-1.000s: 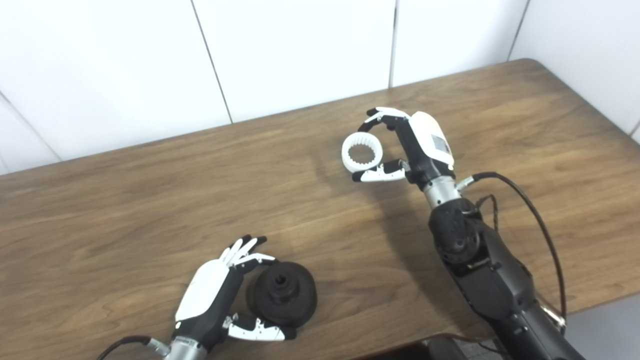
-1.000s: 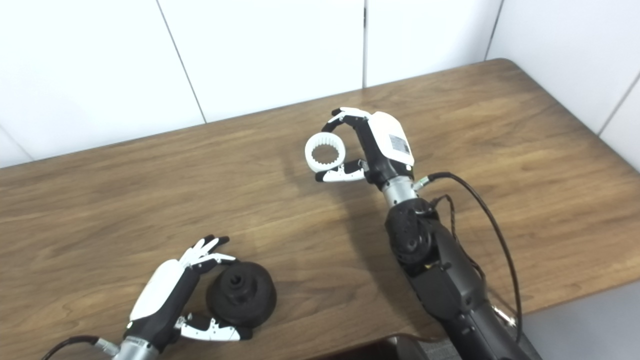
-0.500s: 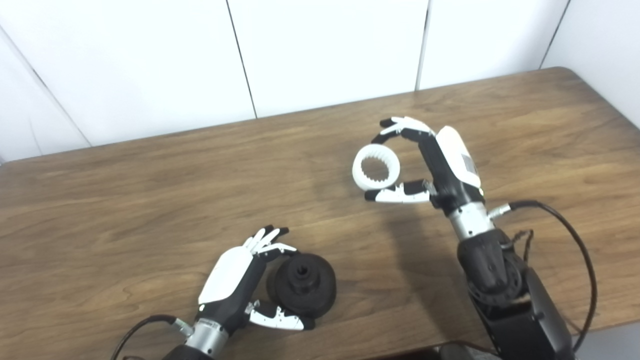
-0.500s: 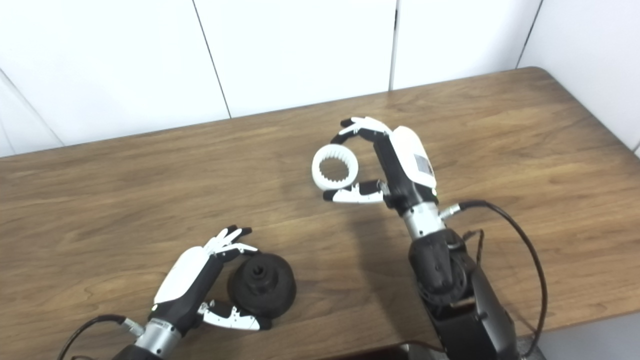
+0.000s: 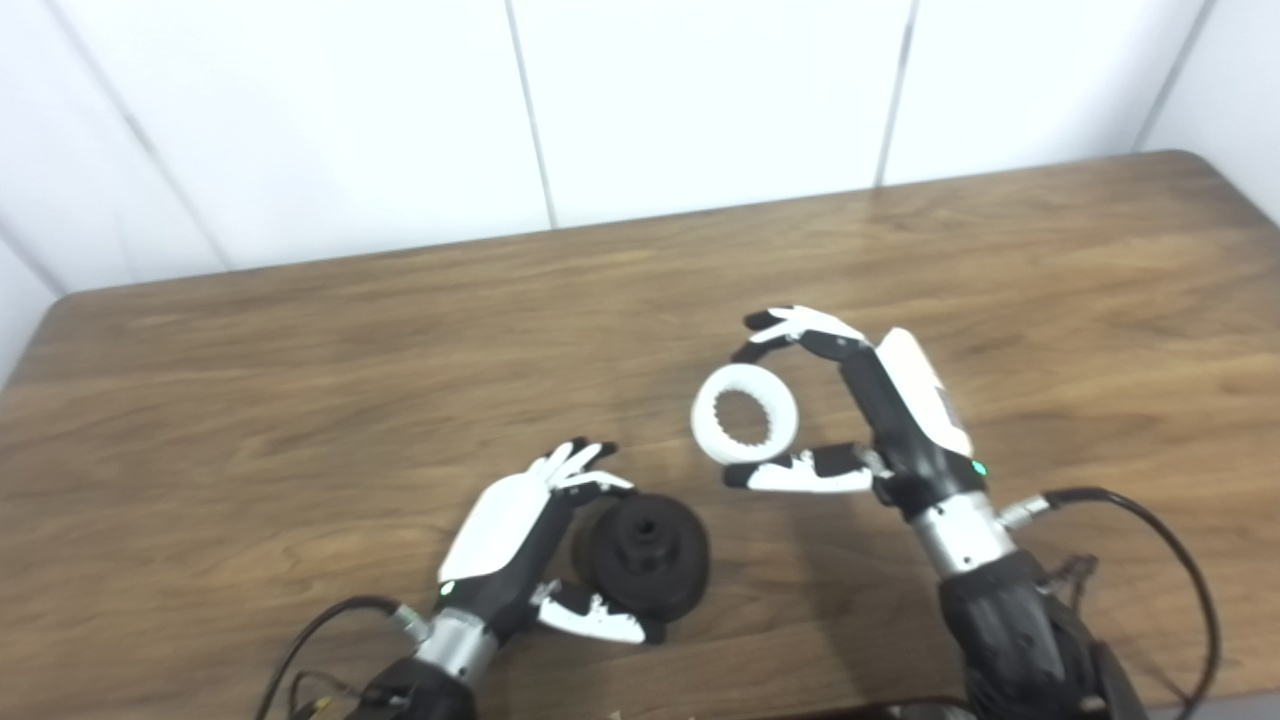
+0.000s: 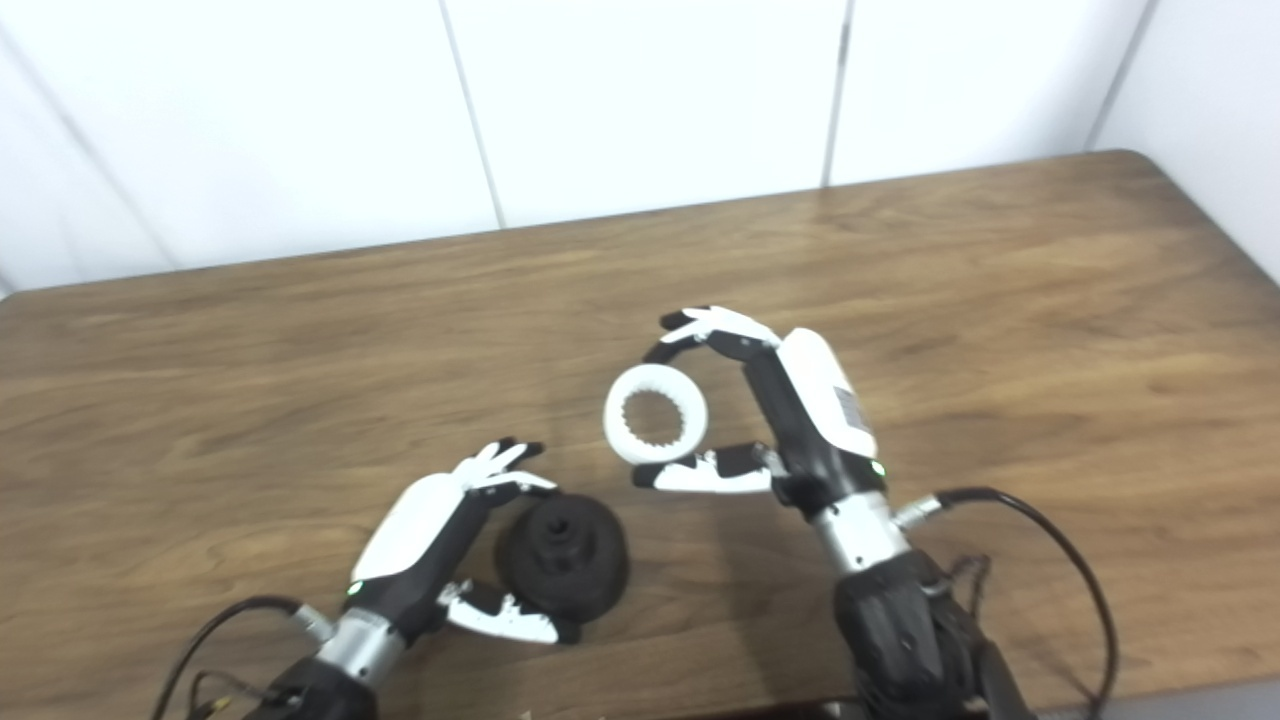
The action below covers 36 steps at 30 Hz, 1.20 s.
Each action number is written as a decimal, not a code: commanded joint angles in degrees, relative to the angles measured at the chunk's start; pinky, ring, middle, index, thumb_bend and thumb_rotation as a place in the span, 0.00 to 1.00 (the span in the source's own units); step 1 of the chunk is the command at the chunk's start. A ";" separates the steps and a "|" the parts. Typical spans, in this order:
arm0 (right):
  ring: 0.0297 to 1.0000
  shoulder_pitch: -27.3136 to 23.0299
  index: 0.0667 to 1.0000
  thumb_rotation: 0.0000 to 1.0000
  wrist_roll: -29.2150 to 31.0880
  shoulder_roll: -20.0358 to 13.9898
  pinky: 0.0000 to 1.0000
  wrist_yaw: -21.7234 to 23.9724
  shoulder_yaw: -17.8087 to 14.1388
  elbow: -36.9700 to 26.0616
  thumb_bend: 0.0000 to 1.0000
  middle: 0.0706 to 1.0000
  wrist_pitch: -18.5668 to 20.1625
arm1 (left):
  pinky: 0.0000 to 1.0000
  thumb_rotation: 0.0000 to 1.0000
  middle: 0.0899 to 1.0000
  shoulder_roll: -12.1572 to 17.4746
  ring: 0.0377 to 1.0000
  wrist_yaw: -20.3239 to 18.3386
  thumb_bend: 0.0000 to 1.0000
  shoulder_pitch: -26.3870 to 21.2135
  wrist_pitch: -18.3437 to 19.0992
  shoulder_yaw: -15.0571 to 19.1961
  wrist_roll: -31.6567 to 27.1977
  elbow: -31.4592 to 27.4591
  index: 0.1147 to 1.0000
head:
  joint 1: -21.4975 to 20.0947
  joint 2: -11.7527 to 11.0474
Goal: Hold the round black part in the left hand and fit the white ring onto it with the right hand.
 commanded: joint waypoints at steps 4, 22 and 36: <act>0.83 0.98 0.45 0.15 0.90 1.13 0.75 1.21 1.64 -2.75 0.52 0.76 -2.99 | 1.00 0.26 0.94 -0.80 1.00 0.12 0.92 -1.38 1.49 -0.72 2.78 -0.52 0.55 | 1.81 0.59; 0.82 2.63 0.45 0.14 0.30 2.33 0.70 4.15 6.74 -1.31 0.52 0.75 -4.00 | 1.00 0.24 0.95 -1.57 1.00 -0.56 0.92 -2.09 3.36 -1.53 3.43 -1.01 0.54 | 4.40 1.53; 0.83 1.42 0.45 0.14 -1.43 2.25 0.70 4.06 7.59 2.12 0.52 0.76 -4.25 | 1.00 0.24 0.95 -1.84 1.00 -0.28 0.92 -2.04 3.64 -1.79 3.21 -1.19 0.55 | 5.08 1.87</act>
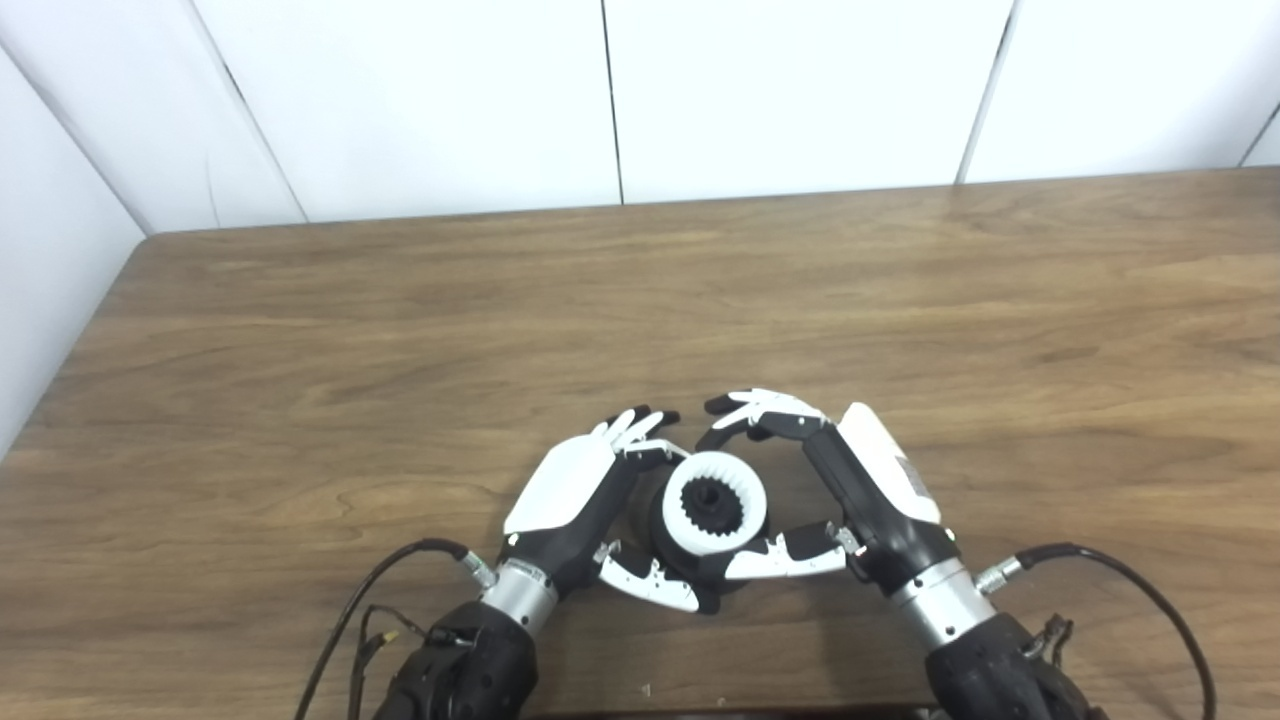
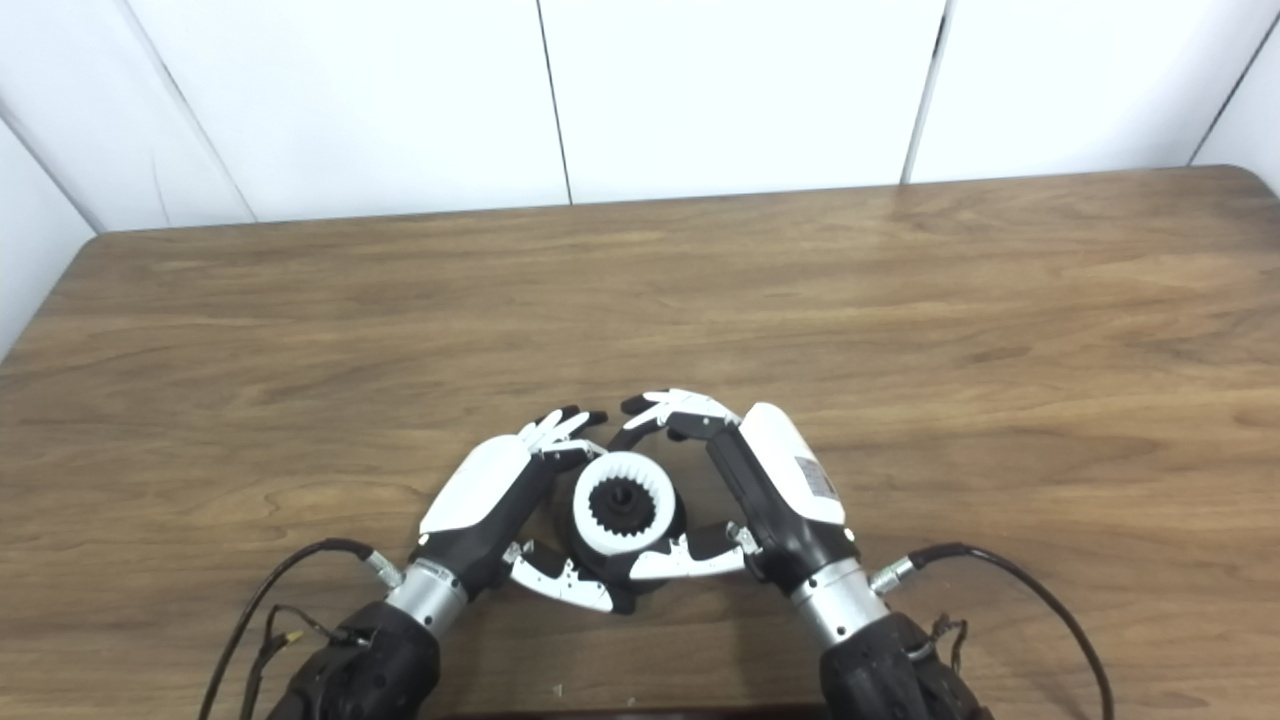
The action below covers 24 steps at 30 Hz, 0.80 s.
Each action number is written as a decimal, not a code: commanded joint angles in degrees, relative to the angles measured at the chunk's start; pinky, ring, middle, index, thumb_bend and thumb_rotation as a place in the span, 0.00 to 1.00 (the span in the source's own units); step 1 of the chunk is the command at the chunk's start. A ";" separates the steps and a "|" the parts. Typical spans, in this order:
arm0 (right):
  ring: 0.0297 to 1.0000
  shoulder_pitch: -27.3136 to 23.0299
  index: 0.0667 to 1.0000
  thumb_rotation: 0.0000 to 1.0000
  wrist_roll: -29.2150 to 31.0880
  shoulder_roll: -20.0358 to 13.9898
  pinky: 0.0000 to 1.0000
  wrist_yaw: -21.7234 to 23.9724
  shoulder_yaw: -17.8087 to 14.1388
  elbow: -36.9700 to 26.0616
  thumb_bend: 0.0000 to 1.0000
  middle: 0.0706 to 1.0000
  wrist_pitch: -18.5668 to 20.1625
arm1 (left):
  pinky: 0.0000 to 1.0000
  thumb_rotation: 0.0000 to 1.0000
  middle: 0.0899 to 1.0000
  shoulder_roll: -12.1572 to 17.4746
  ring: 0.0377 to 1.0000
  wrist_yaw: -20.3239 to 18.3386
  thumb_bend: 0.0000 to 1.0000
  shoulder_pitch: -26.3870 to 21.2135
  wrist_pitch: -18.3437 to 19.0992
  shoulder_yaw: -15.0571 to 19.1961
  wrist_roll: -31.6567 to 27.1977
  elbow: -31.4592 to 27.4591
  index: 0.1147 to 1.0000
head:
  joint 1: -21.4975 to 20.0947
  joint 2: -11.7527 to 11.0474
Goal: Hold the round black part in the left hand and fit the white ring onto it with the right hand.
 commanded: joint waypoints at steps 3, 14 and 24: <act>0.83 -1.86 0.45 0.14 -0.03 1.44 0.70 -0.59 -0.10 0.11 0.52 0.76 -2.05 | 1.00 0.24 0.95 0.03 1.00 -0.40 0.92 -0.76 0.70 -0.37 1.24 -1.74 0.55 | 0.25 0.16; 0.83 -3.00 0.44 0.14 -0.29 1.80 0.72 -0.89 -0.55 2.86 0.52 0.76 -1.89 | 1.00 0.25 0.95 0.67 1.00 -0.59 0.92 -0.77 1.22 -0.53 1.09 -2.40 0.55 | 0.24 0.45; 0.83 -3.52 0.45 0.14 -0.18 1.88 0.73 -0.71 -1.35 3.61 0.52 0.76 -0.61 | 1.00 0.25 0.95 0.76 1.00 -1.14 0.92 -0.79 1.69 -0.43 1.32 -3.05 0.55 | 0.07 0.77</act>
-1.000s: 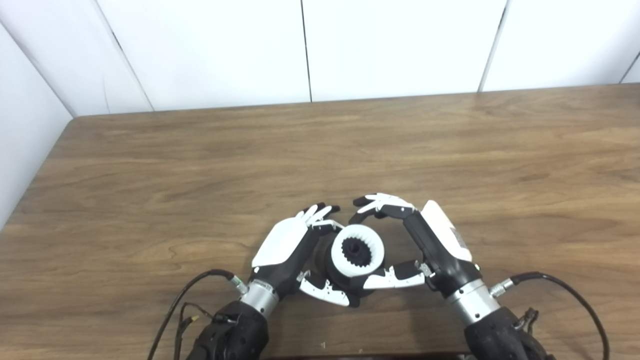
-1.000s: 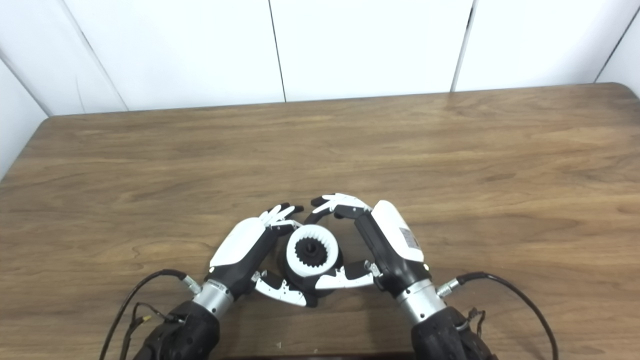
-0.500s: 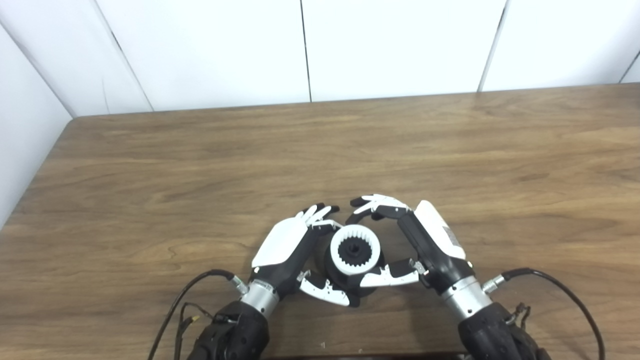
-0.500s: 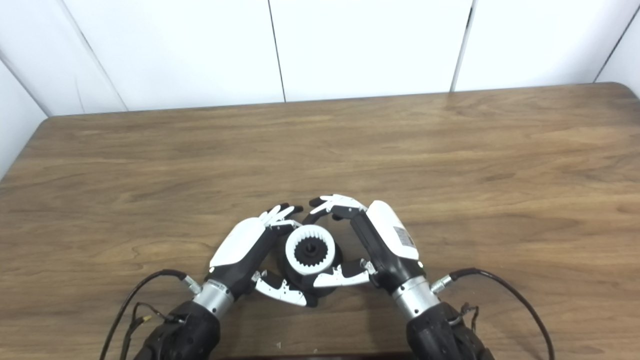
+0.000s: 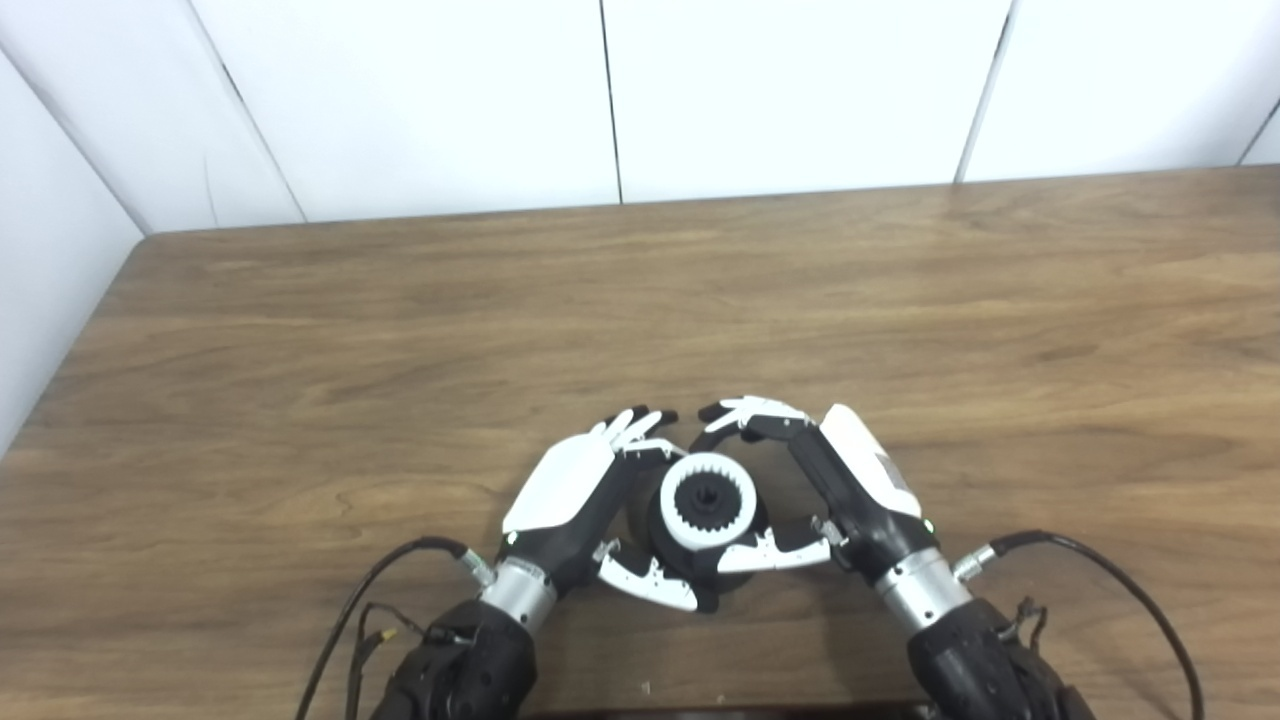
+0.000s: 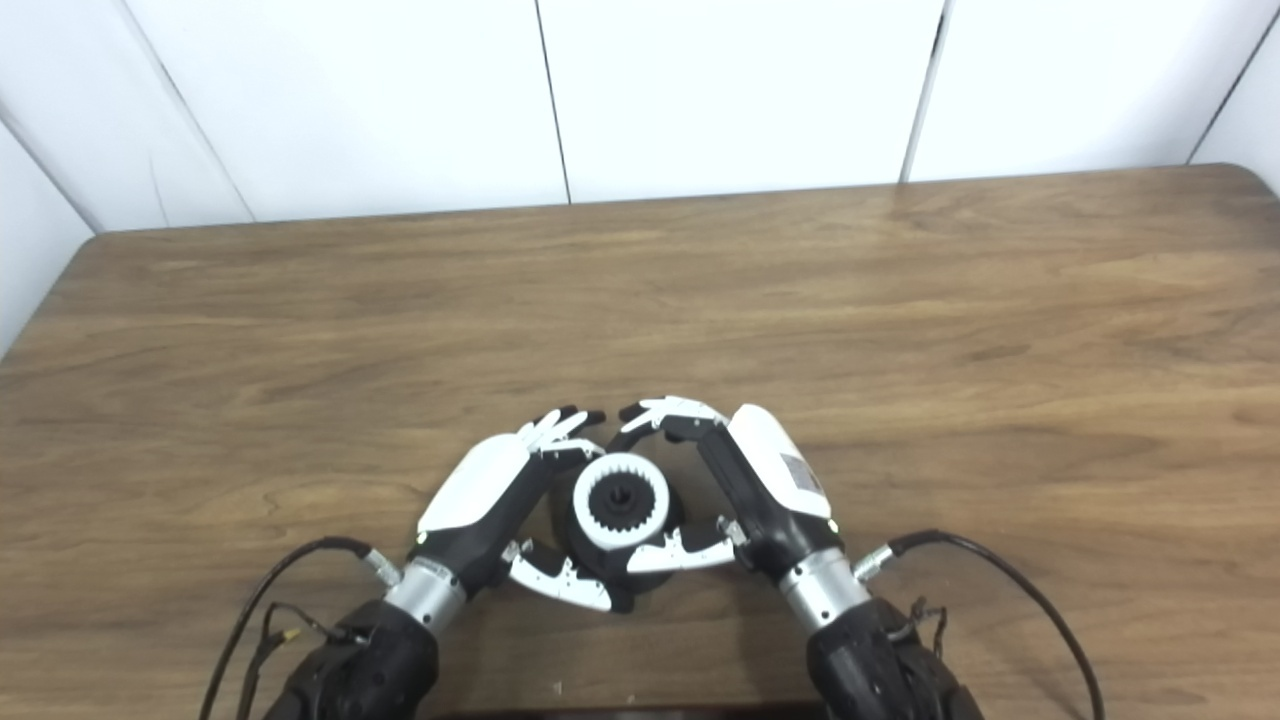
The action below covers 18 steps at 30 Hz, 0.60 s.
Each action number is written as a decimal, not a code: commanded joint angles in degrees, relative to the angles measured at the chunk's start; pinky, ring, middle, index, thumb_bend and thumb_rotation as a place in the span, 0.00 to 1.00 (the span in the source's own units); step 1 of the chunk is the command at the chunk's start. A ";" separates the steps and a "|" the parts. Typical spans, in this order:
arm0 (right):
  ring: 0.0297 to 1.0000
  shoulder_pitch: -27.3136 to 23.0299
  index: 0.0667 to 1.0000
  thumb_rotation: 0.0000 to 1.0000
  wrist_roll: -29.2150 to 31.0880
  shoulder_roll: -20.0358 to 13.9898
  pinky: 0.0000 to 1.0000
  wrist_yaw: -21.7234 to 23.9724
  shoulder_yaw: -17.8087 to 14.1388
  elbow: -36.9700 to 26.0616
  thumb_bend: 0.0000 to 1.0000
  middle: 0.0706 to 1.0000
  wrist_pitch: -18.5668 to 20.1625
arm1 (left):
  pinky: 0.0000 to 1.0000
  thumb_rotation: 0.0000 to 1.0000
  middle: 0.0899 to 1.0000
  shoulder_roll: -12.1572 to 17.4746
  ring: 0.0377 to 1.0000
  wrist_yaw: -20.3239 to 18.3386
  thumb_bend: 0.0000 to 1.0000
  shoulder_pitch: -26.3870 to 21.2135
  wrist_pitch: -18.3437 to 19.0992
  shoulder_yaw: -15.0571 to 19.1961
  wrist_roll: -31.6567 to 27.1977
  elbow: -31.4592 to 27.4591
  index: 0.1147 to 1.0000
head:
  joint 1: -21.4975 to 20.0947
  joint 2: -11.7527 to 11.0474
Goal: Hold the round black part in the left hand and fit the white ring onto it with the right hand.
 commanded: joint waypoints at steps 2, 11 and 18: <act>0.84 -1.87 0.45 0.14 0.21 1.19 0.74 -0.46 -1.25 -0.89 0.52 0.76 0.07 | 1.00 0.25 0.95 0.49 1.00 0.23 0.92 -0.77 -0.46 0.05 0.80 -1.63 0.55 | 0.01 0.11; 0.87 -2.14 0.51 0.22 -3.94 -1.68 0.75 4.95 -0.06 -2.12 0.58 0.83 4.50 | 1.00 0.25 0.95 0.85 1.00 0.39 0.92 -0.67 -1.04 0.44 0.47 -1.47 0.54 | -0.24 0.12; 0.95 -3.41 0.89 0.62 -4.23 -5.01 0.81 13.15 1.72 -4.07 0.99 0.96 8.78 | 1.00 0.28 0.94 1.02 1.00 1.07 0.92 -0.69 -1.98 0.63 0.23 -0.97 0.54 | -0.34 0.21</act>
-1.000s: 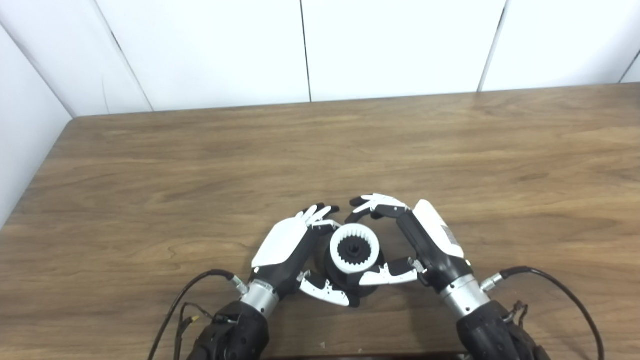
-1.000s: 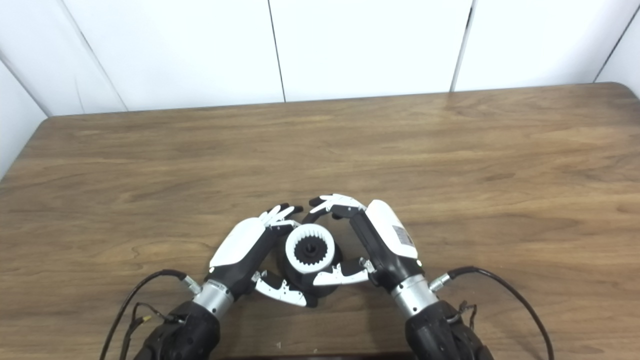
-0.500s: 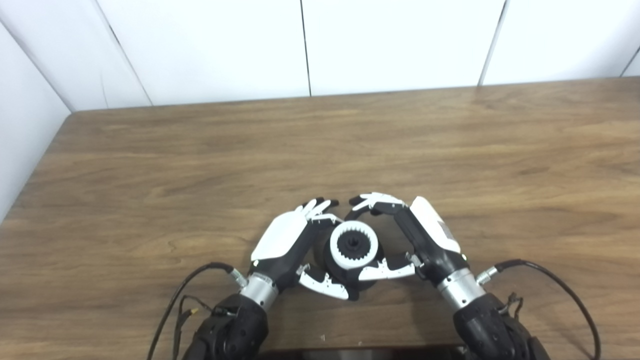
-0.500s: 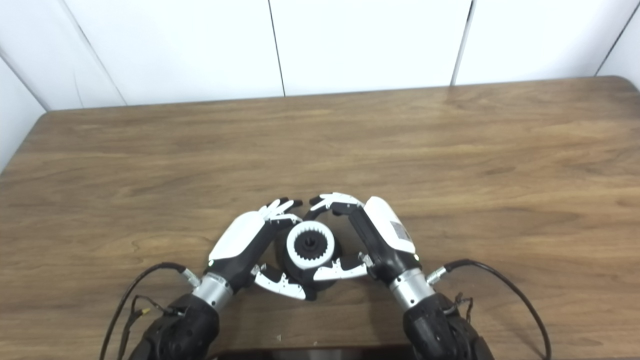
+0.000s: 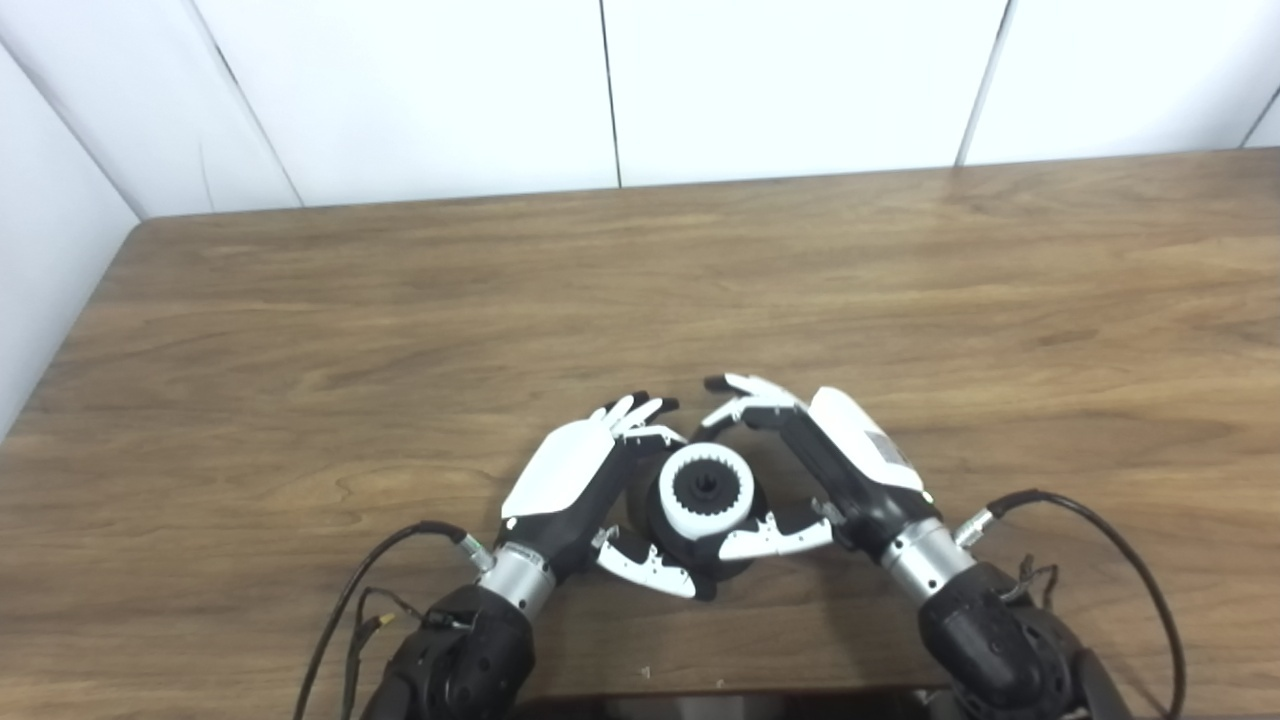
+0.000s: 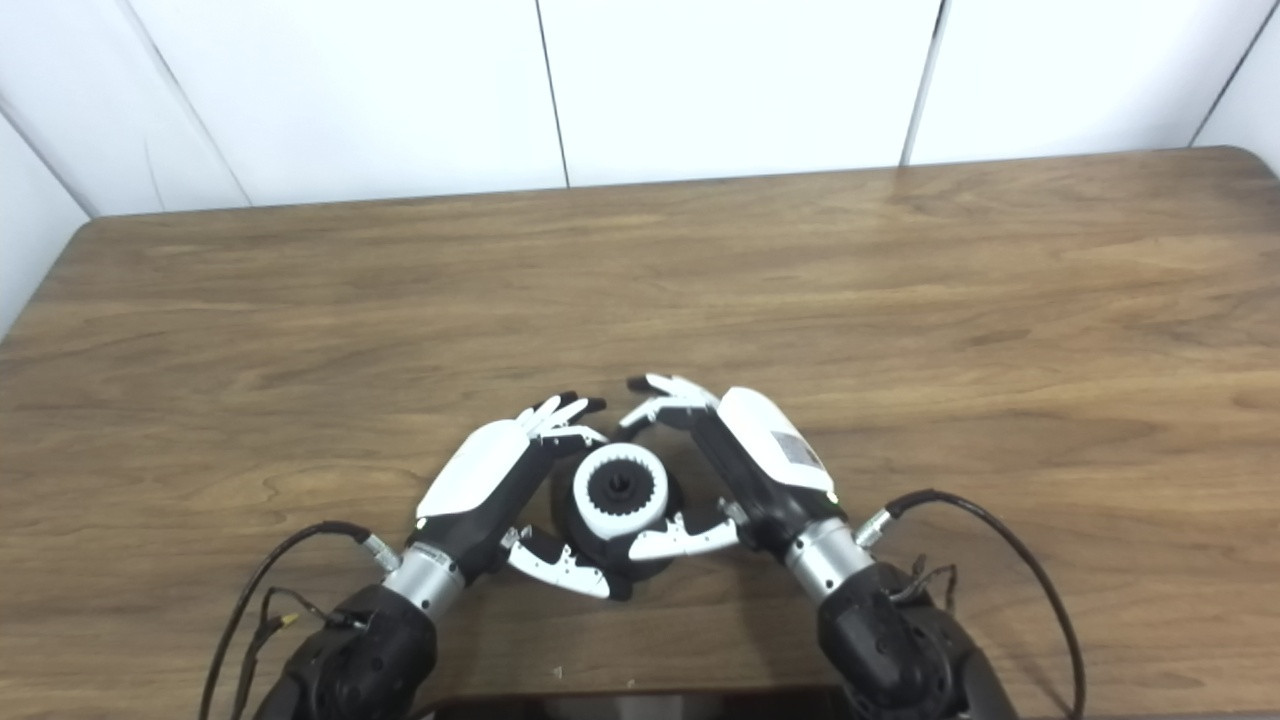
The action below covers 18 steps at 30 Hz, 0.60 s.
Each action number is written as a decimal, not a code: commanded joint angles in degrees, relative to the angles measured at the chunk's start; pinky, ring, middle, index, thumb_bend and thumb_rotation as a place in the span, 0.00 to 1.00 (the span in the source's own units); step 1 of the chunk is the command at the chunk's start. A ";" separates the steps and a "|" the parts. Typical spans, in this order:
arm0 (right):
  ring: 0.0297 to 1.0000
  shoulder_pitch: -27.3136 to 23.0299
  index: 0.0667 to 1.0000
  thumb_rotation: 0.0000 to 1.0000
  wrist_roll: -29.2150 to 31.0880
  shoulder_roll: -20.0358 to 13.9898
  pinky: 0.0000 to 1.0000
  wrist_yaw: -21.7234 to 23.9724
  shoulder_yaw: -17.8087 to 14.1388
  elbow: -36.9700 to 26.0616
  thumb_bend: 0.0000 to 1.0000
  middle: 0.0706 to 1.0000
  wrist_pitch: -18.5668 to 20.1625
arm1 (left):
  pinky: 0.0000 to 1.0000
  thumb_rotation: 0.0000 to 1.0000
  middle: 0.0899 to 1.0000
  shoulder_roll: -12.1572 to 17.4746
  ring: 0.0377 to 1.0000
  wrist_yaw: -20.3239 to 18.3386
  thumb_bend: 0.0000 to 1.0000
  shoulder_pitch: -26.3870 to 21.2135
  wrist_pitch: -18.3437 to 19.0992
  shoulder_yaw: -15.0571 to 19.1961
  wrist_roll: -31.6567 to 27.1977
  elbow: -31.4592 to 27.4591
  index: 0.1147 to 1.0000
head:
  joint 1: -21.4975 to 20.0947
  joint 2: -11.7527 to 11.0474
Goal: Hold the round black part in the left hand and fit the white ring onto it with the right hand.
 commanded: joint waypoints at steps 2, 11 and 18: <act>0.96 -1.08 0.92 0.63 0.47 -0.56 0.82 2.45 0.44 -1.37 1.00 0.98 0.64 | 1.00 0.27 0.94 0.43 1.00 1.04 0.92 -0.86 -1.11 0.30 0.46 -0.87 0.54 | 0.00 0.13; 1.00 -1.94 1.00 0.63 2.83 -2.02 0.88 5.79 0.74 -1.35 1.00 1.00 1.29 | 1.00 0.25 0.94 0.32 1.00 1.00 0.93 -0.84 -0.94 0.25 0.43 -0.86 0.54 | -0.13 0.30; 1.00 -2.12 1.00 0.58 3.39 -2.39 0.88 6.25 0.41 -1.53 1.00 1.00 1.27 | 1.00 0.25 0.95 0.41 1.00 0.62 0.93 -0.75 -0.55 0.23 0.62 -1.23 0.54 | -0.31 0.59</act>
